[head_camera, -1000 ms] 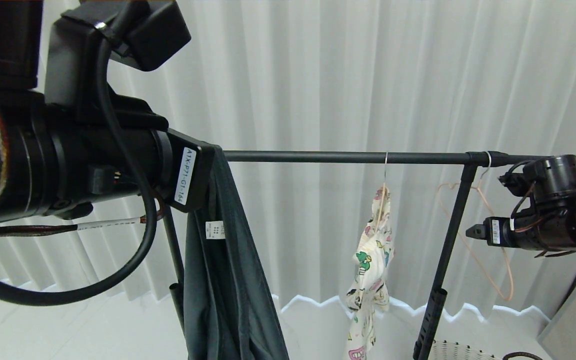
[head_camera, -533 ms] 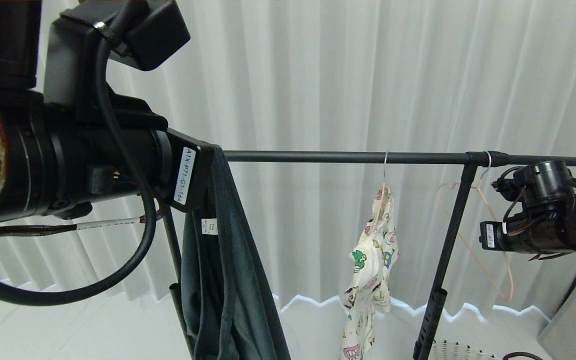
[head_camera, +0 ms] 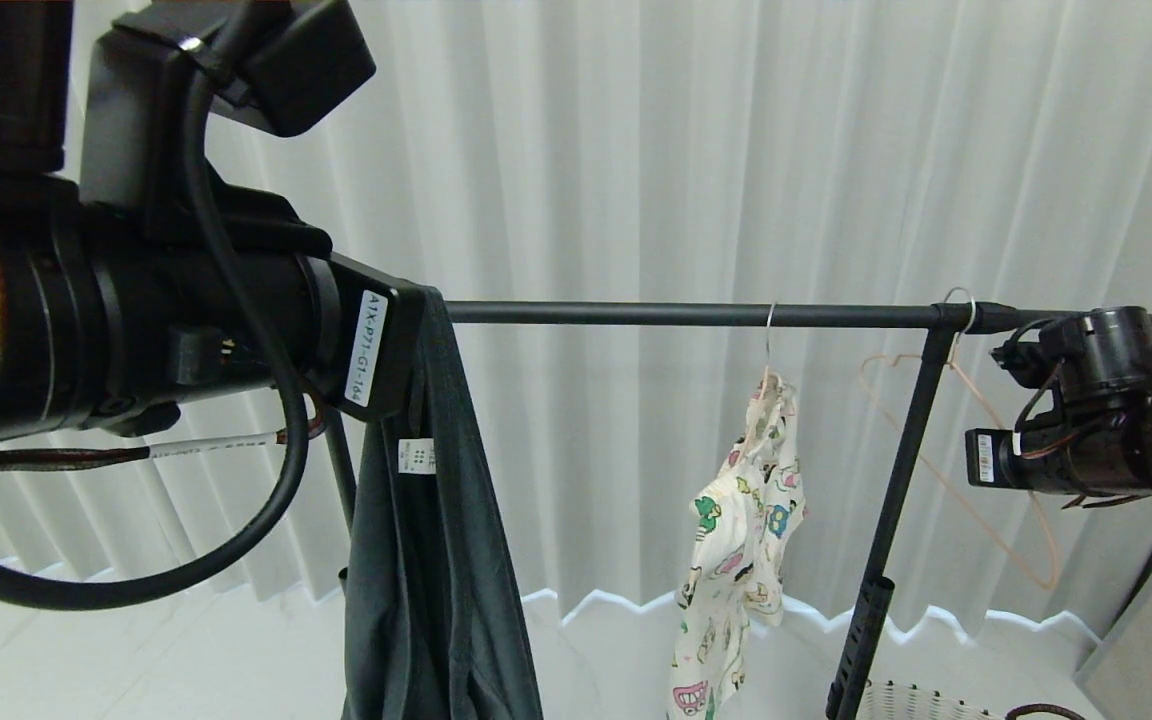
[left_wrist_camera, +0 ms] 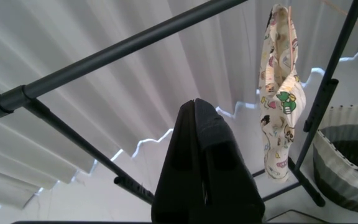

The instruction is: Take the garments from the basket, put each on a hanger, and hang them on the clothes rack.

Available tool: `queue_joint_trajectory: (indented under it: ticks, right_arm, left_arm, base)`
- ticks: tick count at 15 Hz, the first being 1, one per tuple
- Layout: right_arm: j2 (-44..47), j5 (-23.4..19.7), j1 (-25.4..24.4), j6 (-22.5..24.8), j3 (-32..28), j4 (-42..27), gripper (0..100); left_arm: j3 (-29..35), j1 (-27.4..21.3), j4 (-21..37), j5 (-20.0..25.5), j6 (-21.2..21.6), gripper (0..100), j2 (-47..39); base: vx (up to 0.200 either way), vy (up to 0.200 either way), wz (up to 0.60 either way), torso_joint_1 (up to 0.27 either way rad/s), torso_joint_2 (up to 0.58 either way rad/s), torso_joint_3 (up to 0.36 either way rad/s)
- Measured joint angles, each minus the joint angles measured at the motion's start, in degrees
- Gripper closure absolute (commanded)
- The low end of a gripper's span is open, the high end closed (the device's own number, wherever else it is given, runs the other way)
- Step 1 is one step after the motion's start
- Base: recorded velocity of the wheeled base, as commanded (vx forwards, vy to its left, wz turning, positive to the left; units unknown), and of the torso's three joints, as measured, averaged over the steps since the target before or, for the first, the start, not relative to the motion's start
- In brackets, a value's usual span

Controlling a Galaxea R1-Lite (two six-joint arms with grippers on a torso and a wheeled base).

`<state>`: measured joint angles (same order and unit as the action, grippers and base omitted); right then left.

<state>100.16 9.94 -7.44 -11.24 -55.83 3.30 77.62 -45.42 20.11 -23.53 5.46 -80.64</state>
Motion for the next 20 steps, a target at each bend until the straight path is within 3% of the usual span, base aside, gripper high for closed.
queue_joint_trajectory:
  ticks: [5, 12, 20]
  right_arm:
    - [-4.0, 0.0, -0.4, 0.2, 1.1, -0.3, 100]
    - [-14.0, 0.0, -0.5, 2.3, 9.0, -0.9, 100]
    - [-26.4, 0.0, -0.5, 4.6, 19.4, -2.4, 100]
  left_arm:
    - [-0.1, 0.0, 0.0, 0.0, -0.1, 100, 0.2]
    - [-0.1, 0.0, 0.0, -0.7, 0.0, 100, 0.3]
    - [-0.8, 0.5, 0.0, -2.7, 0.0, 100, 0.3]
  base:
    - [0.0, 0.0, 0.0, 0.0, 0.0, 0.0]
    - [0.0, 0.0, 0.0, 0.0, 0.0, 0.0]
    - [-0.2, 0.0, 0.0, 0.004, 0.0, 0.001]
